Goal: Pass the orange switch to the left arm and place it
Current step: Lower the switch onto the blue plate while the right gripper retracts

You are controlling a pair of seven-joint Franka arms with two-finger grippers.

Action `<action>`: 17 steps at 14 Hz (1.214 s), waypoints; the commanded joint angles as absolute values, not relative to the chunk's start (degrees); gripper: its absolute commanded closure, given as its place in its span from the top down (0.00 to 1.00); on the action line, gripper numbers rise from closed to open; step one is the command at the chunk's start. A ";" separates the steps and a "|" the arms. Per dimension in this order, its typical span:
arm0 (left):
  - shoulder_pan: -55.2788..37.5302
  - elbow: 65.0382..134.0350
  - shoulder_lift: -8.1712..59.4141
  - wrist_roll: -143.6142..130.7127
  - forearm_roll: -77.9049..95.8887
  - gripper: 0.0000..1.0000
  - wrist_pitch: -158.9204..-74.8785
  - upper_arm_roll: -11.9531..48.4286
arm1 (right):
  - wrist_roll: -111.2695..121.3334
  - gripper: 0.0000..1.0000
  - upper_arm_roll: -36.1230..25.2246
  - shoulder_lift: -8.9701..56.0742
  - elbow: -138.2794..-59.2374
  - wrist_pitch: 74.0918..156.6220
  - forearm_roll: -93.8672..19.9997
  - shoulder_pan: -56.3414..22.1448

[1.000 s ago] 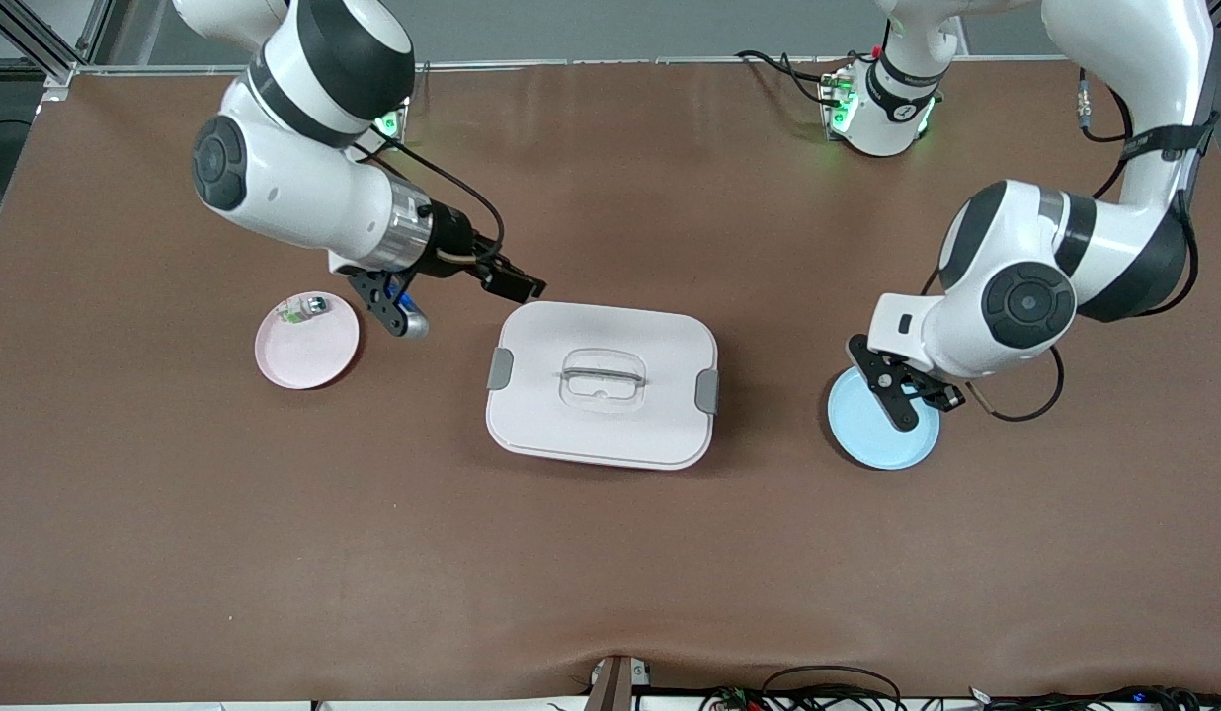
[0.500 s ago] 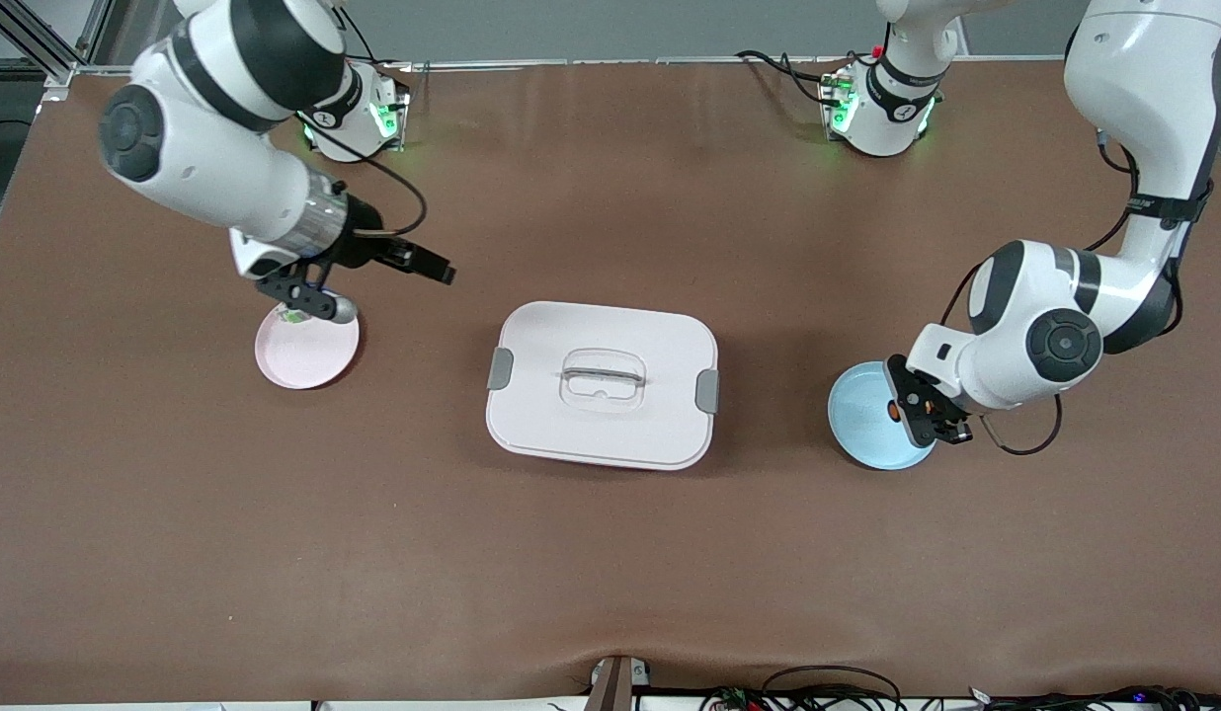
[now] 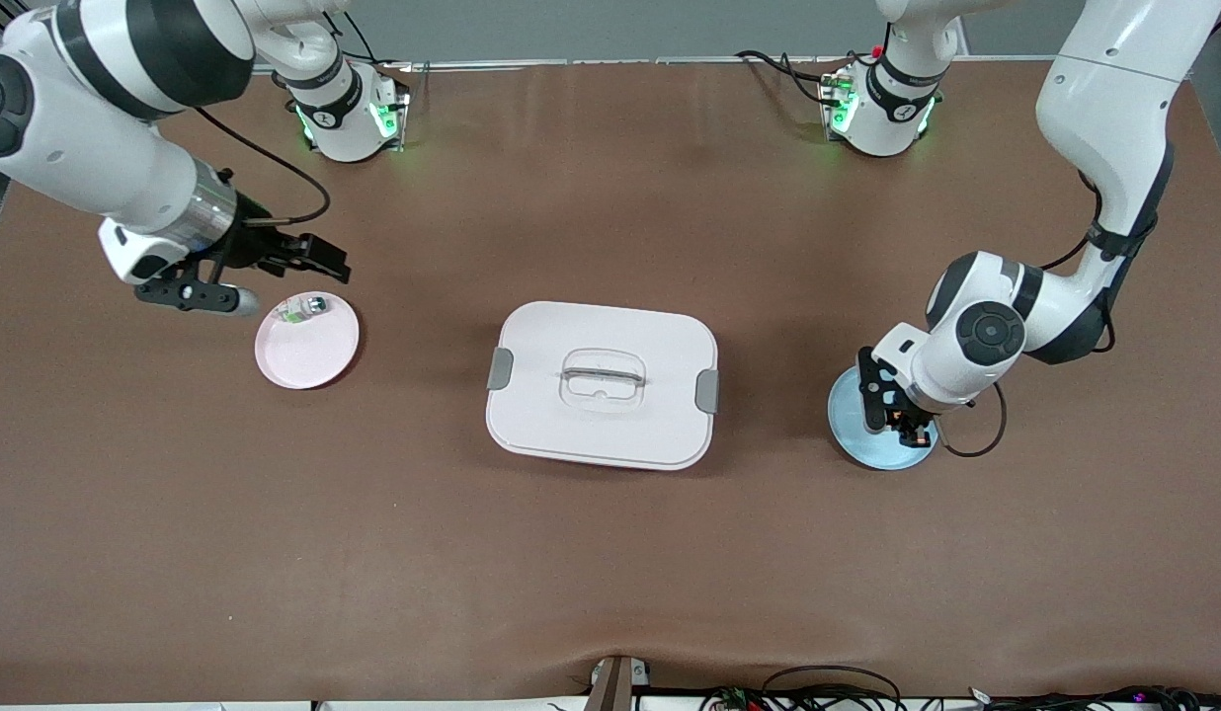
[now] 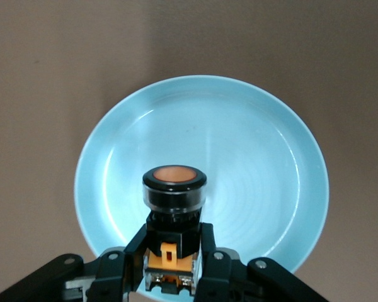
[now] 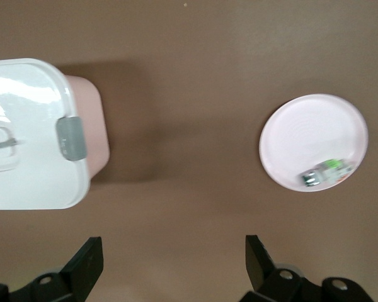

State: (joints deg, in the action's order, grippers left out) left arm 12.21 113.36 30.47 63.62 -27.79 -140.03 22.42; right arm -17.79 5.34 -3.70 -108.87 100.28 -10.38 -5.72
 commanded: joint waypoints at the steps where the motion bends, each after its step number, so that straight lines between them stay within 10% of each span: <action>1: 12.83 115.22 30.85 65.04 -31.72 0.00 -142.21 22.76 | -13.02 1.00 6.24 -7.02 -110.21 98.79 -7.22 -2.12; 6: 14.41 117.33 30.32 66.36 -32.17 0.02 -143.00 22.94 | -8.53 1.00 6.24 -7.12 -105.83 93.44 -6.77 3.77; 7: 14.33 117.33 30.24 65.57 -32.17 0.28 -142.91 22.94 | -8.09 1.00 6.24 -7.03 -103.99 91.69 -6.07 4.48; 8: 14.50 117.33 30.32 65.57 -32.17 0.94 -142.91 22.94 | -8.00 1.00 6.33 -6.77 -101.63 89.76 -4.76 5.09; 17: 14.06 104.62 24.87 52.15 -25.76 1.00 -121.68 31.10 | -8.70 1.00 6.42 -4.57 -93.34 87.10 -2.72 7.12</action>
